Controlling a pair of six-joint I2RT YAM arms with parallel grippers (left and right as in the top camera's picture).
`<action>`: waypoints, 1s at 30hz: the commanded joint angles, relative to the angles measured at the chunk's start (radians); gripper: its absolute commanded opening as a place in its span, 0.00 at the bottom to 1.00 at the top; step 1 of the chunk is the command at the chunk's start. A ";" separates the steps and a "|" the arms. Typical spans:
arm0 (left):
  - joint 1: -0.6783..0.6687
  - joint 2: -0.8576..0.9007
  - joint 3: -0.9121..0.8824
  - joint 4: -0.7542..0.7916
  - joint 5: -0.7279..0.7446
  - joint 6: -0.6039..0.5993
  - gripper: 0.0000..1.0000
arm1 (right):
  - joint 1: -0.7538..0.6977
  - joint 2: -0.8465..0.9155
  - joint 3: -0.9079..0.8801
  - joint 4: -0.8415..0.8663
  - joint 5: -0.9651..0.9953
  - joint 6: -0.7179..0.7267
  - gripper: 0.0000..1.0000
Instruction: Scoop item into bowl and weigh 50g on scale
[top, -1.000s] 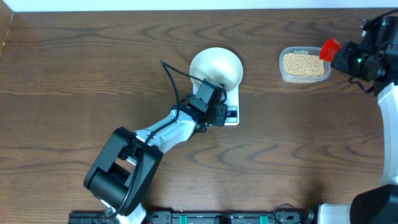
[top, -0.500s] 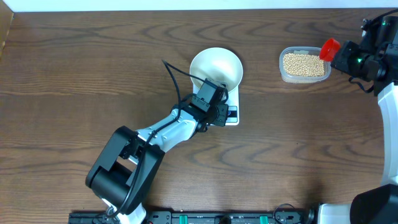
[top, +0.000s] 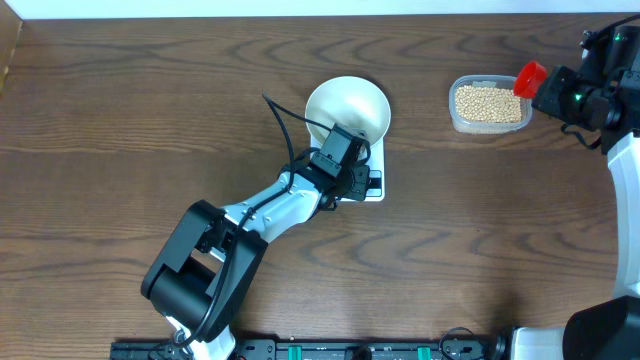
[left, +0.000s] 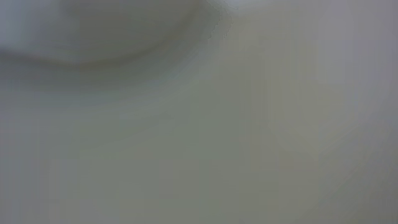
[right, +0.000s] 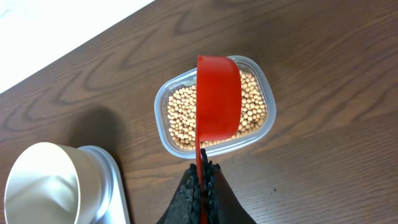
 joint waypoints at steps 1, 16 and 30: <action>0.001 0.102 -0.051 -0.057 -0.098 -0.039 0.07 | 0.003 0.006 0.014 -0.001 -0.006 -0.019 0.01; 0.000 0.102 -0.051 -0.102 -0.189 -0.102 0.07 | 0.003 0.006 0.014 -0.002 -0.006 -0.019 0.01; -0.002 0.102 -0.051 -0.133 -0.227 -0.117 0.07 | 0.003 0.006 0.014 -0.003 -0.007 -0.019 0.01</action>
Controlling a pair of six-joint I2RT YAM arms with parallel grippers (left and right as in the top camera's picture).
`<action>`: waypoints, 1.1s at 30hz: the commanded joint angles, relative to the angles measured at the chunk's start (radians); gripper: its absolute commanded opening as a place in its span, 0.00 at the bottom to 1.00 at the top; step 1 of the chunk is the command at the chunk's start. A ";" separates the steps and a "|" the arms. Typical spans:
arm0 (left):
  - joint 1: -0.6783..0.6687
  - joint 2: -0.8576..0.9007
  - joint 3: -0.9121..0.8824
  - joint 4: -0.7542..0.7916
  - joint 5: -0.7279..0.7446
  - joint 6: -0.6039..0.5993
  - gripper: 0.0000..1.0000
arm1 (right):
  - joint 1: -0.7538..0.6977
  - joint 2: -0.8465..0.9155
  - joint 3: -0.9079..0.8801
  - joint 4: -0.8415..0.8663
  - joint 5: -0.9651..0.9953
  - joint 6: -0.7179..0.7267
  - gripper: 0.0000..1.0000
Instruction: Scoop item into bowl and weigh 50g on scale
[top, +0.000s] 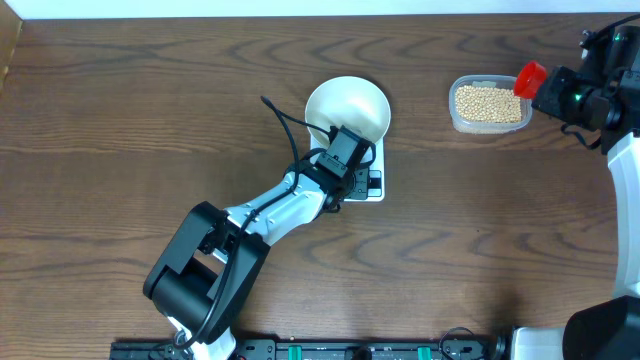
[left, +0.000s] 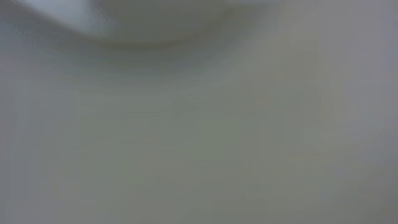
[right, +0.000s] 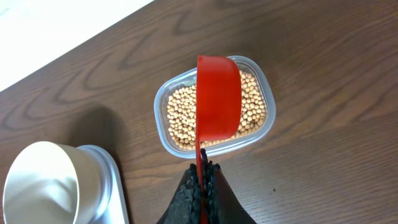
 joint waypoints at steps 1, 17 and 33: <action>0.022 0.101 -0.074 -0.064 -0.127 -0.010 0.07 | 0.003 0.006 0.014 -0.004 -0.007 -0.013 0.01; -0.006 0.101 -0.076 -0.085 -0.176 -0.028 0.07 | 0.003 0.006 0.014 -0.005 -0.007 -0.013 0.01; 0.000 -0.334 -0.058 -0.180 -0.104 0.045 0.07 | 0.003 0.006 0.014 -0.004 -0.011 -0.013 0.01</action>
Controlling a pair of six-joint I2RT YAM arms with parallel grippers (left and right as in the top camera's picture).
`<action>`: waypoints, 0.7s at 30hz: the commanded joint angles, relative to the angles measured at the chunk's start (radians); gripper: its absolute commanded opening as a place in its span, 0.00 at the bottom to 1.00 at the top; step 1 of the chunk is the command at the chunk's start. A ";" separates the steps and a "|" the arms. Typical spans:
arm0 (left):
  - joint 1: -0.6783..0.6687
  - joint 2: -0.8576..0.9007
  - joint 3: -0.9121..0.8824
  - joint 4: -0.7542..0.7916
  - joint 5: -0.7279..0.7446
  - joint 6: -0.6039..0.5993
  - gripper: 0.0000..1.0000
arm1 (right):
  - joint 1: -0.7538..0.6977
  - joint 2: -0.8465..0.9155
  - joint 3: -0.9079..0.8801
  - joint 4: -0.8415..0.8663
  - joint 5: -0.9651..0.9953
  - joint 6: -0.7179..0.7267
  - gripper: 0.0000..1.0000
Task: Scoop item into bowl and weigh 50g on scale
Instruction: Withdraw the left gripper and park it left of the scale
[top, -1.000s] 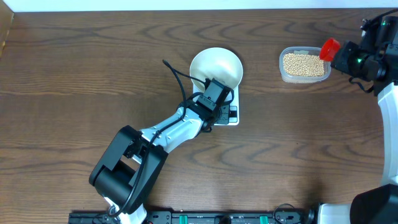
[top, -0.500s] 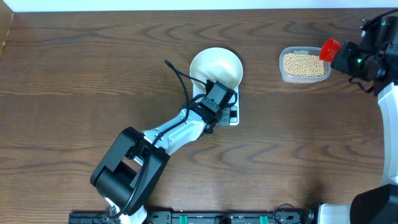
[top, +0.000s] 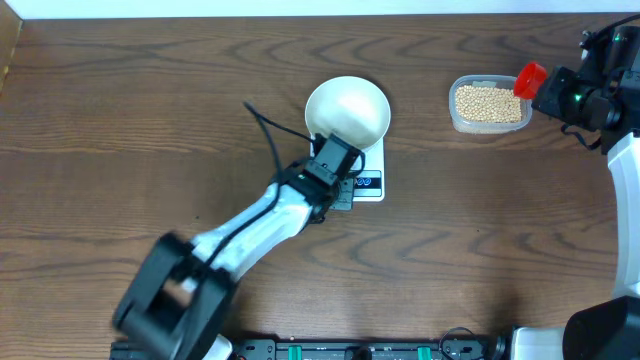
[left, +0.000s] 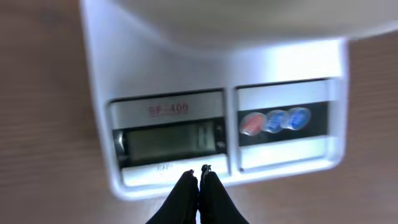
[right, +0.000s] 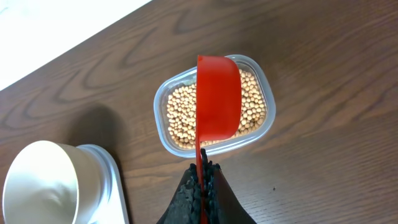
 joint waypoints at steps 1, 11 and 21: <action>0.003 -0.152 0.005 -0.030 -0.019 0.020 0.07 | 0.003 0.006 0.014 -0.001 -0.013 -0.013 0.01; 0.219 -0.384 0.005 -0.134 -0.086 0.024 0.07 | 0.003 0.006 0.014 0.010 -0.010 -0.013 0.01; 0.655 -0.366 0.005 -0.104 -0.094 0.019 0.08 | 0.004 0.009 0.014 0.064 -0.010 -0.039 0.01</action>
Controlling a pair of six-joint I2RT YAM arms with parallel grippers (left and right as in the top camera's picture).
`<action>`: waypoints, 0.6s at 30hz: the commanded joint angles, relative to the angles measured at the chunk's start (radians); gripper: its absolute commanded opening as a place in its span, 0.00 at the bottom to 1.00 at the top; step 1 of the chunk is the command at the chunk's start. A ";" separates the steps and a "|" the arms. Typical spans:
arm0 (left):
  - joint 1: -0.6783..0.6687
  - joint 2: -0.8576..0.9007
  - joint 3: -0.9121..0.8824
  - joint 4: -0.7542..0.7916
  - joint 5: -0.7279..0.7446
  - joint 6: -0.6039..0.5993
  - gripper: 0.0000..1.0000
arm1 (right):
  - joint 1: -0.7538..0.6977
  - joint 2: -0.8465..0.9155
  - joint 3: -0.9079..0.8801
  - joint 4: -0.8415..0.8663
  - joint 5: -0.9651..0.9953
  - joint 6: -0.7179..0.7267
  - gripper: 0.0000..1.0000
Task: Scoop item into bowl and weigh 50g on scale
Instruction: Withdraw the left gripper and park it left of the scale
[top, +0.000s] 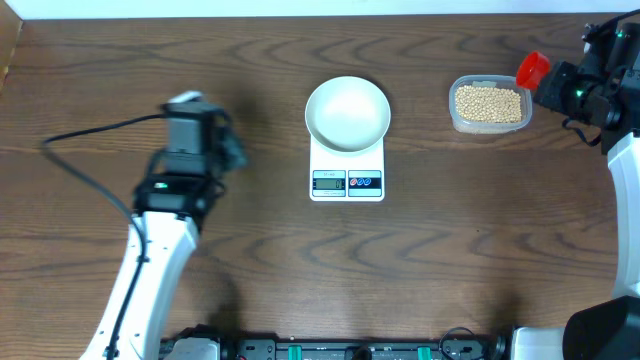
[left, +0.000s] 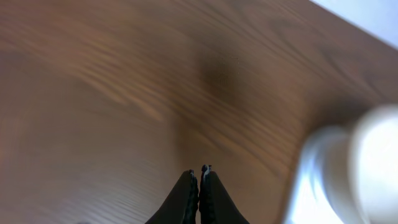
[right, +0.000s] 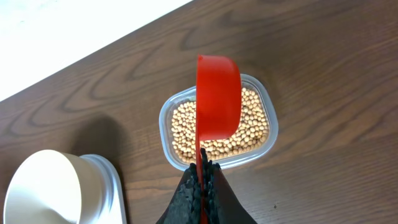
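A white bowl (top: 347, 113) stands empty on the white scale (top: 347, 183) at the table's middle. At the back right sits a clear tub of soybeans (top: 488, 104). My right gripper (right: 203, 165) is shut on the handle of a red scoop (right: 219, 93), which hangs above the tub (right: 219, 127), its cup turned on edge. My left gripper (left: 200, 169) is shut with nothing in it, above bare wood well left of the scale (left: 311, 180). In the overhead view it is the left gripper (top: 234, 152) and the scoop (top: 531, 71).
The table's far edge meets a white wall just behind the tub. The left arm's cable (top: 95, 135) trails across the wood at the left. The right arm (top: 600, 95) stands at the right edge.
My left gripper has gone from the scale's front edge to the left part of the table, still shut. The scale's display and buttons now show. The right gripper and scoop shifted slightly.
My left gripper was pressed close to the scale, under the bowl, its camera seeing only white. Then it was shut at the scale's front by the display. Now it is far left. The right gripper held the scoop over the beans throughout.
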 joint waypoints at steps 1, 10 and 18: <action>0.121 0.010 0.005 0.003 -0.019 0.009 0.08 | 0.004 0.009 0.014 0.008 -0.006 -0.023 0.01; 0.284 0.038 0.005 0.144 -0.072 0.009 0.09 | 0.004 0.014 0.014 0.096 0.110 0.121 0.01; 0.307 0.200 0.005 0.428 -0.150 -0.125 0.25 | 0.005 0.056 0.014 0.153 0.166 0.310 0.01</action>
